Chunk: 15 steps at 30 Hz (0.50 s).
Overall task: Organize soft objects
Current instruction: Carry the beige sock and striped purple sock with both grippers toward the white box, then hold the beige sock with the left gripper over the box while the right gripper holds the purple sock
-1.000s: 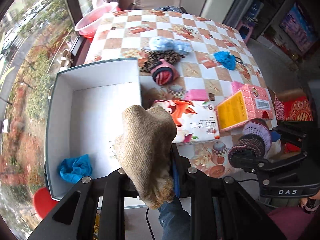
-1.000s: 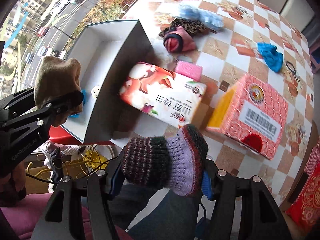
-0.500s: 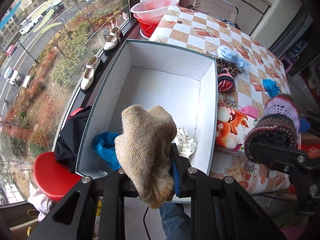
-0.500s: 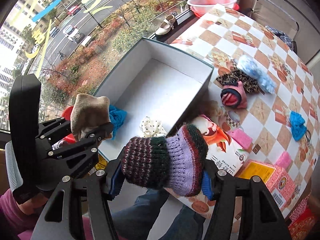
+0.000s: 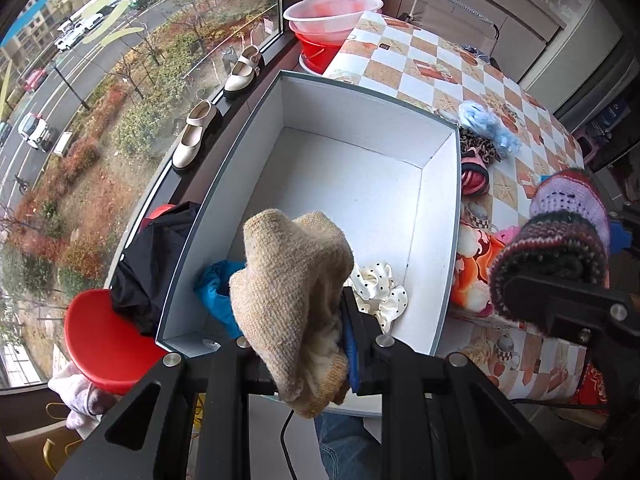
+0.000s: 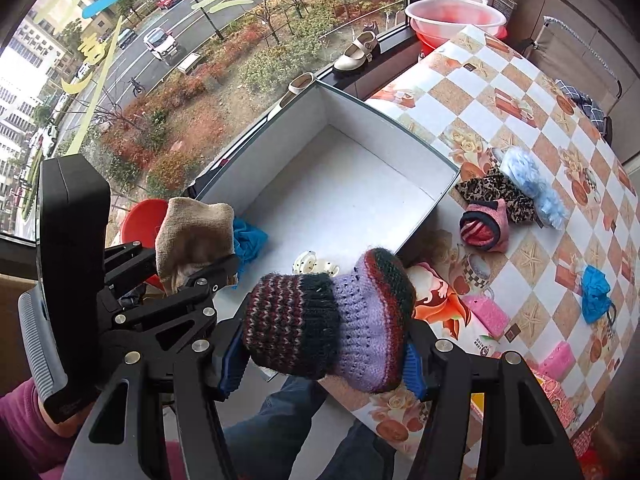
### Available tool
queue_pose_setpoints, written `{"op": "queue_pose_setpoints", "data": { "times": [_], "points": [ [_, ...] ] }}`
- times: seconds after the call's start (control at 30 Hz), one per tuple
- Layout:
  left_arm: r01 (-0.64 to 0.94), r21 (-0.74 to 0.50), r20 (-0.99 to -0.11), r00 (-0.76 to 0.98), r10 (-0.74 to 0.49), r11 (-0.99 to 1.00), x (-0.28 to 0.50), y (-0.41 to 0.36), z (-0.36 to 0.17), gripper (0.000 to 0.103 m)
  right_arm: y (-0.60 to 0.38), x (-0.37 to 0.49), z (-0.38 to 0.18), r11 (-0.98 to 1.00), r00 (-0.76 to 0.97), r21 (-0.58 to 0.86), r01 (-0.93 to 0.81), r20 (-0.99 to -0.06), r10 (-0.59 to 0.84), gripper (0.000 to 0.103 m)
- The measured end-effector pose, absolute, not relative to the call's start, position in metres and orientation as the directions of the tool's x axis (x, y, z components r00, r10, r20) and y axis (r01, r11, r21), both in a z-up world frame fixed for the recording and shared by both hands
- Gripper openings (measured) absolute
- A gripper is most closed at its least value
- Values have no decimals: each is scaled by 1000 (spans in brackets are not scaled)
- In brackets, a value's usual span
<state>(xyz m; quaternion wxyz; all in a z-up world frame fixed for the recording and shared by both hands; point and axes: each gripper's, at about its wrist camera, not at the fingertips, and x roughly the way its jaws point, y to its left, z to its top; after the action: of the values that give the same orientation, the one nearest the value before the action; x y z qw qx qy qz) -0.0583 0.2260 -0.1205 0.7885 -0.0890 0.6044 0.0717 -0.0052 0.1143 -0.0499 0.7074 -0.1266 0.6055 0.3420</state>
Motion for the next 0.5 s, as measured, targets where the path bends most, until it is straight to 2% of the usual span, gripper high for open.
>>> {"op": "queue_pose_setpoints", "data": {
  "times": [0.5],
  "points": [
    [-230, -53, -968, 249, 7, 972, -47, 235, -125, 26, 122, 8, -51, 727, 24, 232, -646, -946, 324, 63]
  ]
}}
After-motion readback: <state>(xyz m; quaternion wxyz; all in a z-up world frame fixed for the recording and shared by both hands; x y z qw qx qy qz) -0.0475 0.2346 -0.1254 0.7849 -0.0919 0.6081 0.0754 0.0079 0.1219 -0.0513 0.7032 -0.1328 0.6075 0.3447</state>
